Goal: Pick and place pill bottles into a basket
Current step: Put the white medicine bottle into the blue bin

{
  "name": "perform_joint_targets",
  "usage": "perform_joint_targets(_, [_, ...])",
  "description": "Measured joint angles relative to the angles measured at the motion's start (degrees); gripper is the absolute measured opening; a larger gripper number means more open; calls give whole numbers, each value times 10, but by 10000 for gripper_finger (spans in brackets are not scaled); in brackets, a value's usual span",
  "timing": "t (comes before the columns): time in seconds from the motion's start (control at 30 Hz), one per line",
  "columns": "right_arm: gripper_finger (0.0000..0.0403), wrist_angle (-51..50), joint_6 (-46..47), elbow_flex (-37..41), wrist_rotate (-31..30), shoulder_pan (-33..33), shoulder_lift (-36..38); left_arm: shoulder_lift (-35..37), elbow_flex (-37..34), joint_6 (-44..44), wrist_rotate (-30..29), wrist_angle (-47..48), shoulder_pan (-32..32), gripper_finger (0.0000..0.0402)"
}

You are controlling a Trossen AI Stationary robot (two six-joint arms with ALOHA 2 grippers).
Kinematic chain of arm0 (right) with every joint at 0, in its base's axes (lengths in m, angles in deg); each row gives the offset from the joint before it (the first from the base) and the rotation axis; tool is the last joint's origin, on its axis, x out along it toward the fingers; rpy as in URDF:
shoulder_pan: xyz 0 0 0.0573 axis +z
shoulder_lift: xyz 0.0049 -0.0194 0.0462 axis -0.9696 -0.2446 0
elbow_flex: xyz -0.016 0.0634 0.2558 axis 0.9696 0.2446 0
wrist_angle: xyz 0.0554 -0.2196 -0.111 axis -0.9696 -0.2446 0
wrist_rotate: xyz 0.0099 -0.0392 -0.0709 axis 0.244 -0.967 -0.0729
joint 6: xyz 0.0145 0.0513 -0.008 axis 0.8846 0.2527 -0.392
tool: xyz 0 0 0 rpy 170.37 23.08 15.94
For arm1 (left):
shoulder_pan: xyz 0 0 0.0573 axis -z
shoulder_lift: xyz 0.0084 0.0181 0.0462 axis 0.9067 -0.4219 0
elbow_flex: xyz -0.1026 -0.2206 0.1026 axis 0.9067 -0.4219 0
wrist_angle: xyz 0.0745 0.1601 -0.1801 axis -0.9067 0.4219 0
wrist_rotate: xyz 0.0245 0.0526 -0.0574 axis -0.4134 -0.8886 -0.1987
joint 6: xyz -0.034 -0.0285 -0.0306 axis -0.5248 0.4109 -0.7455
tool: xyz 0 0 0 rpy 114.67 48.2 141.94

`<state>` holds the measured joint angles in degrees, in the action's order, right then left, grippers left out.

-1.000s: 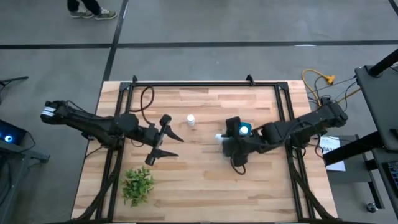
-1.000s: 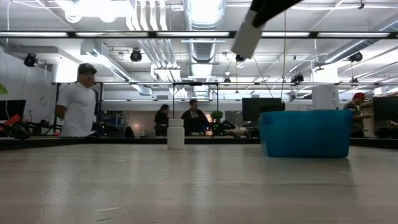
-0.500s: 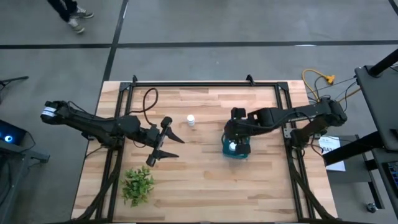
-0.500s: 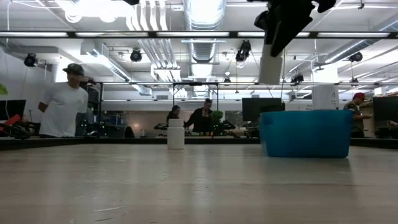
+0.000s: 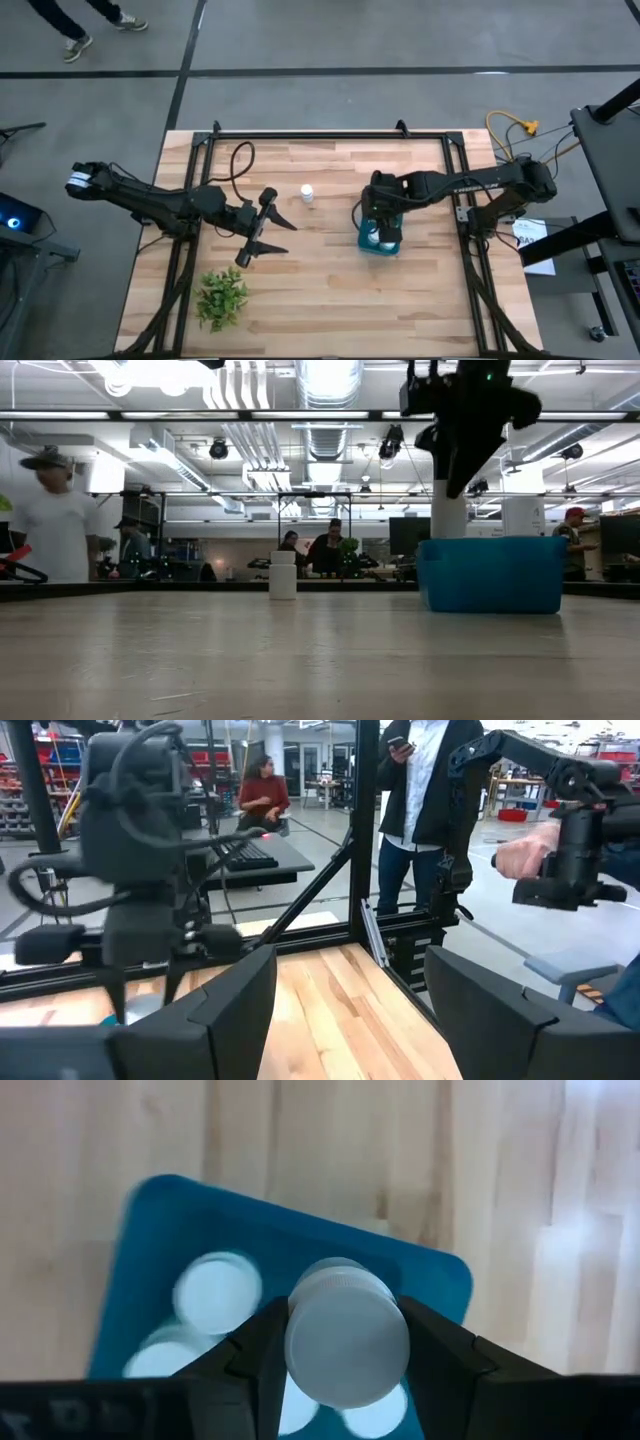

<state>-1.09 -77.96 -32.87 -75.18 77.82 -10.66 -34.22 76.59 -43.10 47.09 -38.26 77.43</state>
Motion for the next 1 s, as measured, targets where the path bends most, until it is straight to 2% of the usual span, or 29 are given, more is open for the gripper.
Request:
perform_joint_targets(0.5, [146, 128, -18, 119, 56, -42, 0, 0, 0, 0, 0, 0, 0, 238])
perform_joint_targets(1.0, [146, 172, -15, 153, 84, -45, 0, 0, 0, 0, 0, -1, 0, 238])
